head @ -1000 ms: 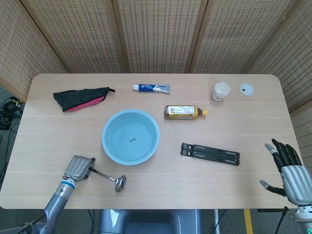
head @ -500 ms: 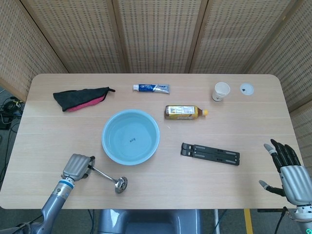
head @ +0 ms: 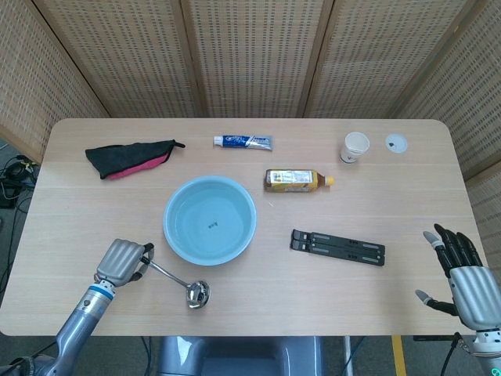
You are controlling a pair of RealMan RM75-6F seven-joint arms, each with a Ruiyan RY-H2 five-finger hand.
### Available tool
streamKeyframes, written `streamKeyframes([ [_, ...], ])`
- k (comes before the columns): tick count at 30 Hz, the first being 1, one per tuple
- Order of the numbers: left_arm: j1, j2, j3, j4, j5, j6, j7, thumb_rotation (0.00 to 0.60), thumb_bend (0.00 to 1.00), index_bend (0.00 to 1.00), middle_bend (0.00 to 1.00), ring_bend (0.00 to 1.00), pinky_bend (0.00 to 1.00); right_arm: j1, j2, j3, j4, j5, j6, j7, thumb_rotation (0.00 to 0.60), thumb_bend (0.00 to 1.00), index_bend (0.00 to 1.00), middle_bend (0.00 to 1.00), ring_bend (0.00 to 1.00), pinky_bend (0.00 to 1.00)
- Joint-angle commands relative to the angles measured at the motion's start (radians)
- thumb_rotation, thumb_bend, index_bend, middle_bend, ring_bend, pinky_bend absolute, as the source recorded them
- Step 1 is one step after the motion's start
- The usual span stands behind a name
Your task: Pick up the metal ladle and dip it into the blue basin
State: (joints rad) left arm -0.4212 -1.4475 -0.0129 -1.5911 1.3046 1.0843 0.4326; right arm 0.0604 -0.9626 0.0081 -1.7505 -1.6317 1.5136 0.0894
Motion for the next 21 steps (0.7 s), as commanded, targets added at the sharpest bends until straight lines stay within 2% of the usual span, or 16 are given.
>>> streamKeyframes([
  [1,-0.013,0.029,-0.013,-0.050,-0.010,-0.003,0.012,0.600,0.74,0.85,0.98,0.96,1.00,0.000,0.000,0.000,0.000,0.001,0.000,0.000,0.600,0.00,0.00,0.00,0.00,0.00],
  [6,-0.046,0.080,-0.052,-0.139,-0.045,-0.025,0.028,0.600,0.74,0.86,0.98,0.96,1.00,0.000,0.000,0.002,0.001,0.004,-0.001,0.000,0.600,0.00,0.00,0.00,0.00,0.00],
  [10,-0.111,0.117,-0.138,-0.181,-0.142,-0.069,0.048,0.600,0.75,0.87,0.98,0.96,1.00,0.001,-0.001,0.005,0.001,0.013,-0.003,-0.006,0.600,0.00,0.00,0.00,0.00,0.00],
  [13,-0.155,0.134,-0.180,-0.196,-0.218,-0.098,0.074,0.600,0.74,0.87,0.98,0.96,1.00,0.001,-0.002,0.008,0.000,0.018,-0.003,-0.010,0.600,0.00,0.00,0.00,0.00,0.00],
  [19,-0.293,0.126,-0.260,-0.148,-0.439,-0.140,0.207,0.600,0.75,0.88,0.98,0.96,1.00,0.002,-0.004,0.014,-0.008,0.035,-0.009,-0.030,0.600,0.00,0.00,0.00,0.00,0.00],
  [21,-0.324,0.112,-0.267,-0.130,-0.491,-0.144,0.235,0.600,0.75,0.88,0.98,0.96,1.00,0.003,-0.005,0.016,-0.009,0.041,-0.012,-0.034,0.600,0.00,0.00,0.00,0.00,0.00],
])
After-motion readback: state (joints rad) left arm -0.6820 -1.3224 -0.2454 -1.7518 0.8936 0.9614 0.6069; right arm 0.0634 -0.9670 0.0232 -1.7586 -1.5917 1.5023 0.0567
